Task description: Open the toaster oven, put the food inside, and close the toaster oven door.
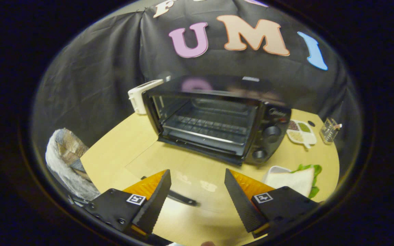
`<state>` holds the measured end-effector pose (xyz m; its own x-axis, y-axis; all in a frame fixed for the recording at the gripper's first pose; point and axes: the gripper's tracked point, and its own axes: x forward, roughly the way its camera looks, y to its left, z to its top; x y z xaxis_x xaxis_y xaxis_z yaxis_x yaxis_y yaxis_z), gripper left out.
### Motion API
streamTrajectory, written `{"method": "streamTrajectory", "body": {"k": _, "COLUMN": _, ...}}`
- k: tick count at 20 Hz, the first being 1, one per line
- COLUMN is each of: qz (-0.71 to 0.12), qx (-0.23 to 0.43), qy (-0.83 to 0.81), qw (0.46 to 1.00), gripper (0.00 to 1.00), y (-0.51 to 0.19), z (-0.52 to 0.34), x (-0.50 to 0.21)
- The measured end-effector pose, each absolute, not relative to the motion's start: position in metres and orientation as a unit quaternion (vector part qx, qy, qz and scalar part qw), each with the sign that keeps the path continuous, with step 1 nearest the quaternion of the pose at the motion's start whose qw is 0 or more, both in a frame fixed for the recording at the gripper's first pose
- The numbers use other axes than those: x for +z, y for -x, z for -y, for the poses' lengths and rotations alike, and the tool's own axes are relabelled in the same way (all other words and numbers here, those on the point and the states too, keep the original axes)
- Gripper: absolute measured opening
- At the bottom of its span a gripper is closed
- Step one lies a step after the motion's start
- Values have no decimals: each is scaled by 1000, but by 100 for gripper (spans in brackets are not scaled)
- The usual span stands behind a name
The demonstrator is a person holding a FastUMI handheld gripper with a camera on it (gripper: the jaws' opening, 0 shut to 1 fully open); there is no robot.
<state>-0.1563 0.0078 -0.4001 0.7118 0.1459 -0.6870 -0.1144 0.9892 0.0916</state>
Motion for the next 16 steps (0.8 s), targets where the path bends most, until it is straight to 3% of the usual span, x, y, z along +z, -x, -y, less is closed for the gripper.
{"method": "streamTrajectory", "body": {"k": 9, "qz": -320, "qx": -60, "qy": -16, "qw": 945, "gripper": 98, "y": 150, "z": 143, "x": -363}}
{"method": "streamTrajectory", "body": {"k": 16, "qz": -359, "qx": -122, "qy": -59, "qw": 923, "gripper": 98, "y": 178, "z": 210, "x": -398}}
